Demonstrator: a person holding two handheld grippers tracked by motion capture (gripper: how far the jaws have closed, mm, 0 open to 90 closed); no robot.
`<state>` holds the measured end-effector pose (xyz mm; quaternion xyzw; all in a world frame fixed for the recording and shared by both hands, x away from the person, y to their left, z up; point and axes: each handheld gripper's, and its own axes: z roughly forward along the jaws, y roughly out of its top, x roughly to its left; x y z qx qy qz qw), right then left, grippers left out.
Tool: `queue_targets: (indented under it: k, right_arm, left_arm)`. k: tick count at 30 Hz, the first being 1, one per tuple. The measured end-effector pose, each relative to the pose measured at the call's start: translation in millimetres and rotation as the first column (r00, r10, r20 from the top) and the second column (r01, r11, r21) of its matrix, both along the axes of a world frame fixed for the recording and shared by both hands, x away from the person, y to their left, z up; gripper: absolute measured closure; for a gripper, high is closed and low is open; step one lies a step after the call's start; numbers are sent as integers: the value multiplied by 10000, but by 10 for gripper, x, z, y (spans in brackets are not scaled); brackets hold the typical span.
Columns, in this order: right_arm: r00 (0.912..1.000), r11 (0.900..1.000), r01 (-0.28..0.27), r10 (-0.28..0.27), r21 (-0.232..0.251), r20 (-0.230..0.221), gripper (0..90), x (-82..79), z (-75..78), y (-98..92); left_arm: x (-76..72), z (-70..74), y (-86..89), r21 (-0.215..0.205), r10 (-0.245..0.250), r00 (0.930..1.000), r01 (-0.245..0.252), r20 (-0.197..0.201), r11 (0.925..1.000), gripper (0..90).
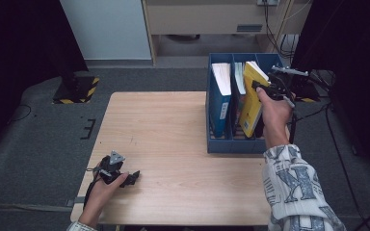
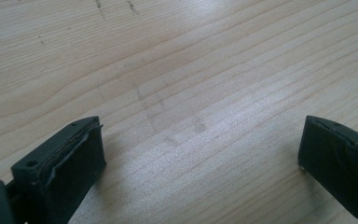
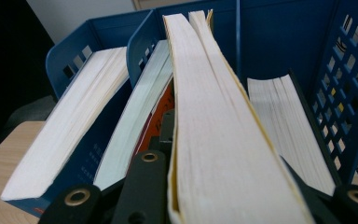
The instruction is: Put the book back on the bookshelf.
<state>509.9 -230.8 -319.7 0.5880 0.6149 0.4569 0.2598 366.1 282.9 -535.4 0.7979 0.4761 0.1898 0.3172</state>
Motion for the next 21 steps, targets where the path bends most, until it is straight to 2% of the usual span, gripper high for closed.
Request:
queue_targets:
  k: [21]
  right_arm:
    - [9998, 9999, -4, 2, -123, -201, 748, 34, -195, 38]
  left_arm:
    - [5, 0, -4, 15, -57, 10000, 57, 2, 10000, 0]
